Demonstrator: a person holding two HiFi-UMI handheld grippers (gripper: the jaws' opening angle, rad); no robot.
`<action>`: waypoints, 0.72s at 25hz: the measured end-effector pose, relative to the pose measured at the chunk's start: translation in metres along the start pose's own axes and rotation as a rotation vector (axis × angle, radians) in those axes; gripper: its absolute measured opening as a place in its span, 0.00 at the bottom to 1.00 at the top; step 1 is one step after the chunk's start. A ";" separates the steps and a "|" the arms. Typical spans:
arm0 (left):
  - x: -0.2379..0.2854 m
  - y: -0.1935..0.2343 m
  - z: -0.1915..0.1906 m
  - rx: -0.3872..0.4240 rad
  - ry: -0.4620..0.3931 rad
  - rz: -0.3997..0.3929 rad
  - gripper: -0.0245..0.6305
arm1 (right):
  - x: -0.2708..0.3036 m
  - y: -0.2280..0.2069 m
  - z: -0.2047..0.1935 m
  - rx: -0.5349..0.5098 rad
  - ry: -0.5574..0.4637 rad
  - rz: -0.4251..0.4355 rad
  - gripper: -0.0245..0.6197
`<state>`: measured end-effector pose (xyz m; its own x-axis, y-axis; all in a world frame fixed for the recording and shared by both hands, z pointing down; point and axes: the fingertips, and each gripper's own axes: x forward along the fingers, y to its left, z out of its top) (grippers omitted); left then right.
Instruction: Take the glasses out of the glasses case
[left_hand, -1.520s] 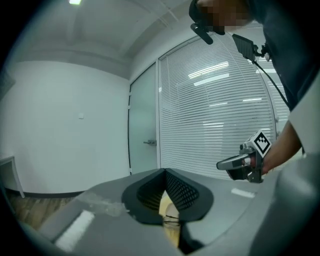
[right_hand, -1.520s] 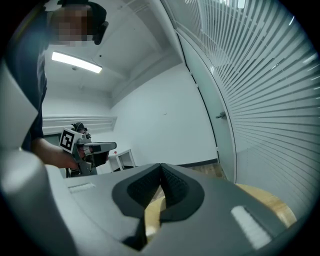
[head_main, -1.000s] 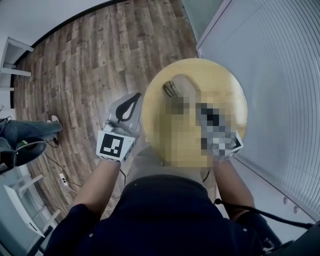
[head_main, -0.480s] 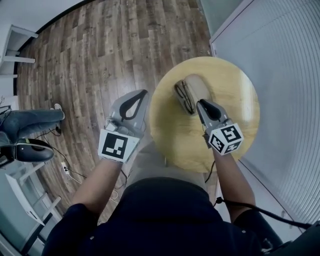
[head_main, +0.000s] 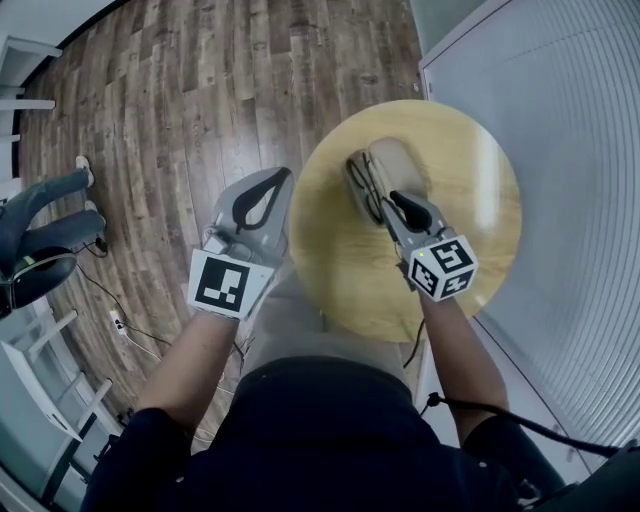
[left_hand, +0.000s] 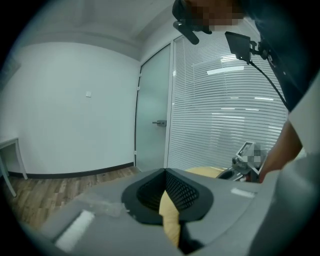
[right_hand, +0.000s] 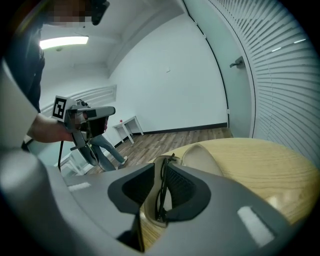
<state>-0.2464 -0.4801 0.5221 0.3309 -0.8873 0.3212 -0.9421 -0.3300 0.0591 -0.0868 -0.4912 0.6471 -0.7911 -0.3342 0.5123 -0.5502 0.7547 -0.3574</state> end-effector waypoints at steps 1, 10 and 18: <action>0.002 0.000 -0.001 -0.003 0.001 0.002 0.05 | 0.001 -0.002 -0.004 -0.001 0.015 -0.005 0.17; 0.016 -0.002 -0.016 -0.018 0.023 -0.020 0.05 | 0.019 -0.007 -0.019 0.002 0.087 0.024 0.20; 0.011 0.003 -0.030 -0.034 0.048 -0.004 0.05 | 0.029 -0.010 -0.029 0.007 0.129 0.026 0.23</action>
<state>-0.2476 -0.4809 0.5543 0.3321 -0.8693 0.3661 -0.9425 -0.3212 0.0923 -0.0963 -0.4914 0.6881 -0.7643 -0.2387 0.5990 -0.5322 0.7580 -0.3770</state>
